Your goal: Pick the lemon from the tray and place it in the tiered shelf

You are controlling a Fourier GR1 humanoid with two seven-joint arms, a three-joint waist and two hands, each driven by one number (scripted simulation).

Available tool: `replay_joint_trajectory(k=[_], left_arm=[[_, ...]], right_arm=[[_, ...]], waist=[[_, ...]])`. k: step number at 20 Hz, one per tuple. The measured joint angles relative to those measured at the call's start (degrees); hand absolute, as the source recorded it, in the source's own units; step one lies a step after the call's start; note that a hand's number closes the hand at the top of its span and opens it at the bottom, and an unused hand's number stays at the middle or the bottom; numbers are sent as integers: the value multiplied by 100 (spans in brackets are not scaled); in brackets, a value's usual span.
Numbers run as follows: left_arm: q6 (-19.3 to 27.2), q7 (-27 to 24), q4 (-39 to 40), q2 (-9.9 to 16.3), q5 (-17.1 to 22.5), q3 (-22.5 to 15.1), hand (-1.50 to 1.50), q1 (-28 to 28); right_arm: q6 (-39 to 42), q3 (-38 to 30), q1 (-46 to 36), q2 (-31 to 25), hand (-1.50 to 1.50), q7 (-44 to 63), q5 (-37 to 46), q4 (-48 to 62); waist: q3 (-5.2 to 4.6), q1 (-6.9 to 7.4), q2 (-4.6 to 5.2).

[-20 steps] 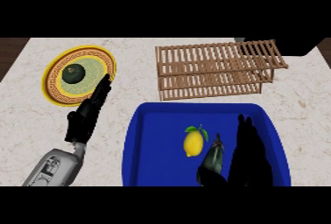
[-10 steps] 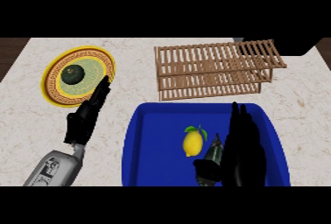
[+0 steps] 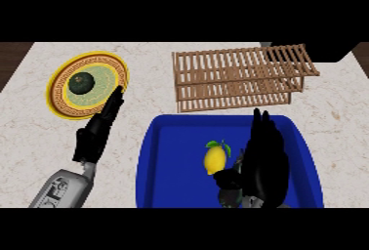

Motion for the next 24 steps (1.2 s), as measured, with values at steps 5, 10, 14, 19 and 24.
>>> replay_joint_trajectory(k=[5,10,14,19,24], left_arm=[[-35,31,34,1,-8,43,0,-11],[-103,14,-52,46,1,89,0,41],[-145,-22,-31,24,9,108,0,84],[-80,29,-74,-57,-70,77,0,79],[-116,-8,-72,-65,-76,120,0,102]], right_arm=[[-65,-44,-39,-1,-150,-2,-64,262],[-98,-156,-152,-2,-150,-4,-156,465],[-145,-100,-122,-2,-150,-5,-228,622],[-174,-167,-180,-4,-150,-5,-299,846],[-238,-223,-256,-5,-150,-6,-329,1065]], waist=[[2,-13,2],[2,3,-6],[2,-14,-4],[4,-17,-4],[4,-11,-5]])
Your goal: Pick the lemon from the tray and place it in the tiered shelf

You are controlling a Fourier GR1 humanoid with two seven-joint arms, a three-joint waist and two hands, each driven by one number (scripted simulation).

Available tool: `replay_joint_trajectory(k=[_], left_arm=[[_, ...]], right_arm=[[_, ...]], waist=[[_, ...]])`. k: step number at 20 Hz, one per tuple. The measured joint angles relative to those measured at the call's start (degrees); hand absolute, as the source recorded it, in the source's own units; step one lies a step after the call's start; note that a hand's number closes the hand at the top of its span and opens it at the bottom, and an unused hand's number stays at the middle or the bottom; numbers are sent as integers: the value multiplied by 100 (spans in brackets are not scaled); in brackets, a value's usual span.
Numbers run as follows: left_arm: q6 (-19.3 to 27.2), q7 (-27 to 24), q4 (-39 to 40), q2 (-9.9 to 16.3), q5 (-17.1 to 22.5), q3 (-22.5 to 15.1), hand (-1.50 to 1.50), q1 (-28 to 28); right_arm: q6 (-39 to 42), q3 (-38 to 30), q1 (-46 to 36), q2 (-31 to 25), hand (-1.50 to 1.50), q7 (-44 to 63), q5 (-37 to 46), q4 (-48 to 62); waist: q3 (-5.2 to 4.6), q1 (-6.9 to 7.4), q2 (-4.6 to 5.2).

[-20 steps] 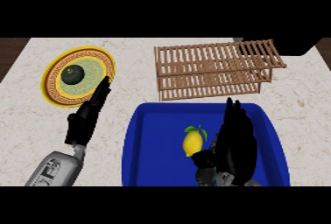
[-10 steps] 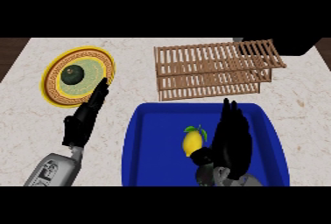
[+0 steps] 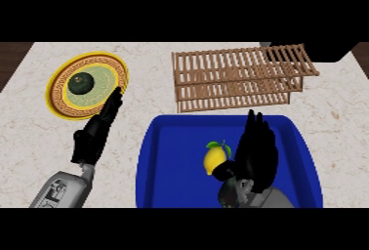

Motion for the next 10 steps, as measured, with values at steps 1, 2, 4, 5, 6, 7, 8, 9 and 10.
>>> replay_joint_trajectory(k=[1,2,4,5,6,7,8,9,10], left_arm=[[-26,-20,-16,8,3,1,0,32],[-22,-36,-4,-19,6,6,0,40],[-54,-44,16,19,24,71,0,44],[-54,-75,13,15,17,79,0,68],[-62,-58,64,5,14,98,0,8],[-87,-35,28,39,19,116,0,19],[-86,-47,31,29,1,112,0,21],[-85,-73,45,11,-5,114,0,38],[-90,-106,84,-26,-17,99,0,43]], right_arm=[[-17,8,21,1,-150,0,0,40],[-49,52,62,3,-150,0,15,92],[-78,25,71,7,-150,1,-7,133],[-99,19,51,9,-150,2,-27,171],[-113,-9,18,10,-150,2,-50,207],[-137,-17,43,12,-150,3,-49,216],[-179,-19,16,15,-150,3,-81,297],[-191,-29,5,17,-150,4,-105,313],[-215,-6,-18,18,-150,5,-132,351]], waist=[[0,-1,-2],[0,-6,-3],[0,-13,-5],[0,-8,-6],[0,-20,-3],[0,-20,-8],[0,-12,-8],[-1,-15,-9],[-2,-16,-10]])
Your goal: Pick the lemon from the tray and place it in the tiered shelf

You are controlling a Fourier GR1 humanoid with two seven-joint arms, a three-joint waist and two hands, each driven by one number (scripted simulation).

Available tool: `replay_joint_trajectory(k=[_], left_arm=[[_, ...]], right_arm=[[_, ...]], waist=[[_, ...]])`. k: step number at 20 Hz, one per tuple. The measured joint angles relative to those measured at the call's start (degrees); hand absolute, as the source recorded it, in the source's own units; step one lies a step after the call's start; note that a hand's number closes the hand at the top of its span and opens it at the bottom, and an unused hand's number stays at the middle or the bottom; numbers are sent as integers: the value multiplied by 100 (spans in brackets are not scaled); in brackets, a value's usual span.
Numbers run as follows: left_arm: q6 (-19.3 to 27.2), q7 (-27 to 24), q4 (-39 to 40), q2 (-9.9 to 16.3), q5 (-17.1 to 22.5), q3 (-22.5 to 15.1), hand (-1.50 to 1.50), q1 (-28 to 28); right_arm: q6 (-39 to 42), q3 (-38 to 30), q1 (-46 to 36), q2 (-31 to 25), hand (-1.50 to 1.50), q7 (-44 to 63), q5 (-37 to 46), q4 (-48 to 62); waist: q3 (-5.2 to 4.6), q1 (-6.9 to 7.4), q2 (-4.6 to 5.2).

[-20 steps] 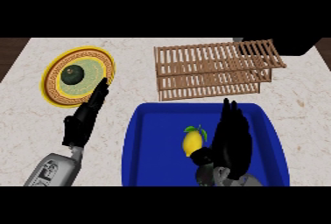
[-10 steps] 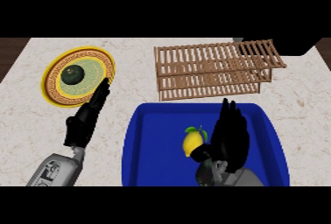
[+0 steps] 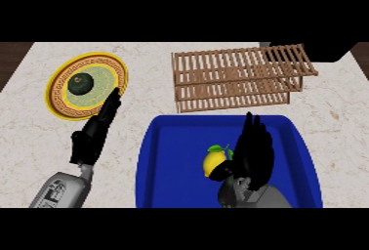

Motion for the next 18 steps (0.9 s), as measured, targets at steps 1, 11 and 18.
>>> replay_joint_trajectory(k=[1,11,18], left_arm=[[-6,-1,30,-4,-6,13,0,-14],[-46,174,-111,-29,-69,63,0,-81],[-55,164,-112,-74,-131,103,0,-31]], right_arm=[[-35,47,50,2,-150,0,7,0],[-267,162,-91,33,150,0,-282,396],[-227,449,-41,39,150,-2,-373,494]], waist=[[-1,-9,-3],[1,21,-17],[-1,-5,-36]])
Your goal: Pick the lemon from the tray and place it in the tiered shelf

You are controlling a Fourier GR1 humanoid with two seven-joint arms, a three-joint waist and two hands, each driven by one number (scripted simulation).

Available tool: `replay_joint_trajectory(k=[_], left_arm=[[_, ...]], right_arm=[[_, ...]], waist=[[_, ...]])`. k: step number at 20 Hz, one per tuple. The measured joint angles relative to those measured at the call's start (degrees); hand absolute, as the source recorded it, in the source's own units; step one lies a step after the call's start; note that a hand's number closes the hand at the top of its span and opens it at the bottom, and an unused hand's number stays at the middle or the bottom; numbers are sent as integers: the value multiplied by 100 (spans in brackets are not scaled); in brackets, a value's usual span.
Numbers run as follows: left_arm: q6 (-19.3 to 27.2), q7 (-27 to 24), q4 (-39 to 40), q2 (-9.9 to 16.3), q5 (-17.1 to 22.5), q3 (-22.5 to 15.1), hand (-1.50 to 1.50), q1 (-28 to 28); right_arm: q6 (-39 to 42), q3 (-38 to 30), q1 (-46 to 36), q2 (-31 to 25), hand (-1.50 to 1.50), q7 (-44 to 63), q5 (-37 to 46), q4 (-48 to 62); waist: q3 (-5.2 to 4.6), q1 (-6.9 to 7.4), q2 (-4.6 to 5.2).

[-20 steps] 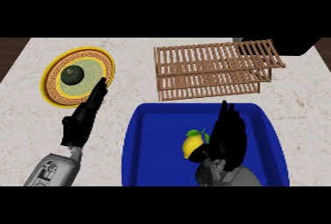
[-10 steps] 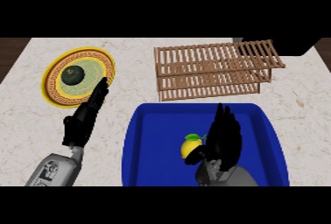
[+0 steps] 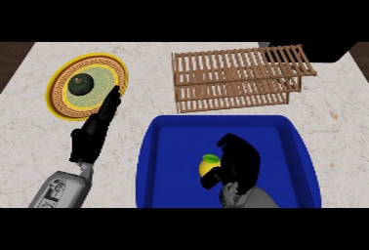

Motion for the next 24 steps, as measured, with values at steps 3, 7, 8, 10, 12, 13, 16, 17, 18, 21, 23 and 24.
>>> replay_joint_trajectory(k=[3,7,8,10,12,13,16,17,18,21,23,24], left_arm=[[-18,64,53,-34,-6,38,0,-83],[-23,93,-57,-55,-42,22,0,16],[-29,116,-114,-64,-48,26,0,55],[-1,125,-114,-142,-103,-8,0,54],[-24,132,-66,-166,-122,-10,0,-13],[-65,117,-17,-176,-104,-1,0,-56],[-113,22,71,-178,-148,9,0,-79],[-114,66,49,-188,-156,8,0,-95],[-132,77,77,-166,-144,49,0,-127],[-141,72,132,-177,-139,86,0,-148],[-134,41,145,-203,-160,69,0,-108],[-125,40,170,-210,-176,73,0,-125]], right_arm=[[38,101,-53,0,150,-22,126,42],[-13,250,-123,-16,150,-24,255,138],[-15,348,-178,-29,150,-26,241,105],[-43,860,-419,-47,150,-41,34,105],[-75,1441,-579,-52,150,-199,-253,66],[-87,1688,-687,-50,150,-322,-433,48],[-203,2342,-1100,-52,150,-428,-908,-101],[-275,2475,-1247,-53,150,-441,-1006,-172],[-368,2553,-1322,-52,150,-468,-1062,-298],[-733,2584,-1434,-48,150,-592,-1035,-774],[-940,2600,-1547,-49,150,-602,-918,-1053],[-1000,2611,-1649,-51,150,-570,-859,-1171]], waist=[[2,-17,4],[4,6,8],[5,4,15],[8,27,30],[10,67,44],[10,94,55],[11,135,62],[11,135,60],[11,129,58],[12,89,41],[11,75,26],[10,66,22]])
